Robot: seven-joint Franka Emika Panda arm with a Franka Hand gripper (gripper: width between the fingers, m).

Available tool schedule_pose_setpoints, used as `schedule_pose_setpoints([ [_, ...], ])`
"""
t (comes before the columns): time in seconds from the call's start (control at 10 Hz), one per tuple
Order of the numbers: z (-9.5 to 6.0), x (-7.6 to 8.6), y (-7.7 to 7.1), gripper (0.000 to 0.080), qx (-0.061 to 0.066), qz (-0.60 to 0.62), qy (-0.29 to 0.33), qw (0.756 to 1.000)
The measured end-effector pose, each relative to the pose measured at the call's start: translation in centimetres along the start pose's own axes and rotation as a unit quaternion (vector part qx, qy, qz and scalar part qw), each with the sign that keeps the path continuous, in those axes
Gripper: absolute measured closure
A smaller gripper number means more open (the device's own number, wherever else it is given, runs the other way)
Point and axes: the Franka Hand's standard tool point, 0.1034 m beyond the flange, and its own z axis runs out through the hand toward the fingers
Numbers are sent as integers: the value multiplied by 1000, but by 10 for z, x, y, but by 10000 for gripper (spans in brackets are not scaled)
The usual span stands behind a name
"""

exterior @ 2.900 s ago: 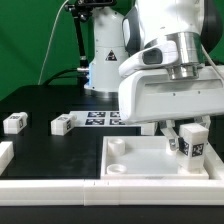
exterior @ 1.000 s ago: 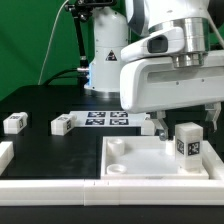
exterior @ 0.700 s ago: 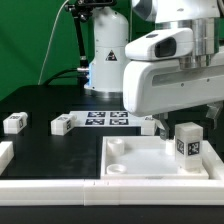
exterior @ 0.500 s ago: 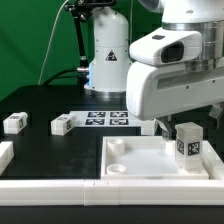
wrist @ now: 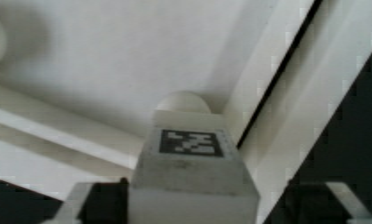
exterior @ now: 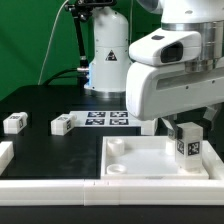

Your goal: Assemble one leg

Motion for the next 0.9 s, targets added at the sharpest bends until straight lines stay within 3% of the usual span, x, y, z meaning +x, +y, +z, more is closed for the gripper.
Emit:
schedule_pose_setpoints([
  [0.1,0,0,0,508,0,0,0,1000],
  [0.5,0,0,0,508,1,17,0,1000],
  [0.9,1,4,-3,508,9,224,14,974],
])
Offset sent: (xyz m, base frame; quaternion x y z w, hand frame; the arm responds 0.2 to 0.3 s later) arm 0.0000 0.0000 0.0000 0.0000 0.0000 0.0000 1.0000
